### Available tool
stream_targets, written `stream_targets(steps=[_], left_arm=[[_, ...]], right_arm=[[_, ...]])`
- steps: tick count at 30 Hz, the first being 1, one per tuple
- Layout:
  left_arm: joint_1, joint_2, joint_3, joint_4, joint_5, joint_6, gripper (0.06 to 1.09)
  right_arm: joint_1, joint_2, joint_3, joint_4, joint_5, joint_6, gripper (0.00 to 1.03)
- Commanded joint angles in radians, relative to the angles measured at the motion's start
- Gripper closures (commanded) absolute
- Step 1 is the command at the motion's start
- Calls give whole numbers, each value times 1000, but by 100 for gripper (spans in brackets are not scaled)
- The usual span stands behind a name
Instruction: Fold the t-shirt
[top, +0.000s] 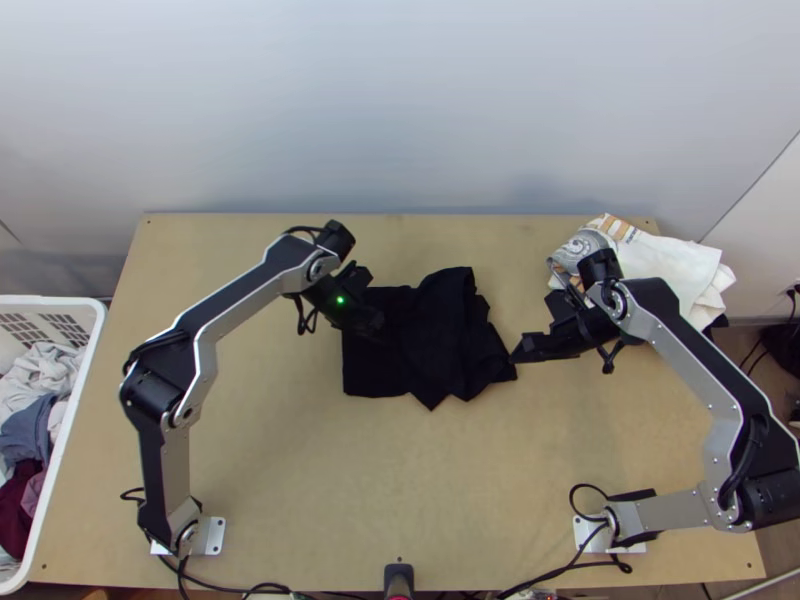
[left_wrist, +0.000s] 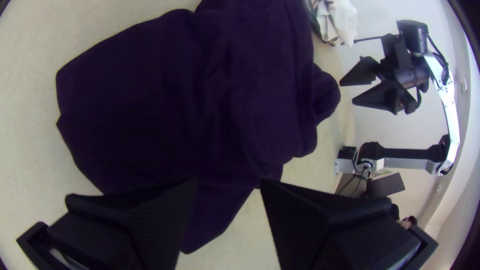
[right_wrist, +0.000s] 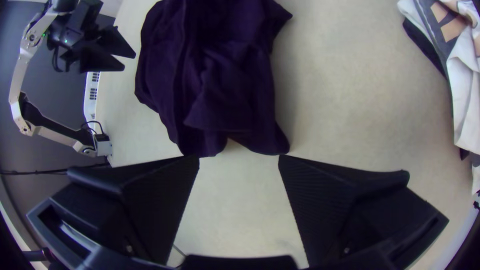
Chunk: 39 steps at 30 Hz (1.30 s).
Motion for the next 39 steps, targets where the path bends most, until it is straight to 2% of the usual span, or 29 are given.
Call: stream_targets(steps=[1, 3, 5, 9, 12, 17, 23, 29, 34, 39], left_arm=[[-4, -91, 44, -113, 2, 43, 15], [5, -120, 47, -133, 2, 51, 15], [23, -152, 48, -141, 2, 49, 15], [71, -197, 48, -184, 0, 82, 12], [108, -221, 47, -214, -3, 105, 12], [151, -269, 10, -236, -6, 117, 12], [164, -307, -61, -233, -18, 123, 12], [169, -341, -119, -221, -35, 121, 12], [178, -358, -159, -210, -43, 121, 12], [180, -358, -167, -197, -44, 118, 12]], right_arm=[[23, 44, 68, -6, -40, 41, 18], [55, 75, 118, -16, -69, 58, 23], [105, 103, 177, -16, -77, 60, 47], [204, 181, 289, -2, -99, 60, 76], [270, 221, 316, 70, -105, 60, 100], [332, 333, 404, 98, -103, 53, 100], [342, 466, 465, 167, -86, 49, 100], [231, 495, 362, 213, -49, 27, 100], [102, 442, 241, 215, -43, -26, 100], [-7, 386, 186, 185, -45, -42, 100]])
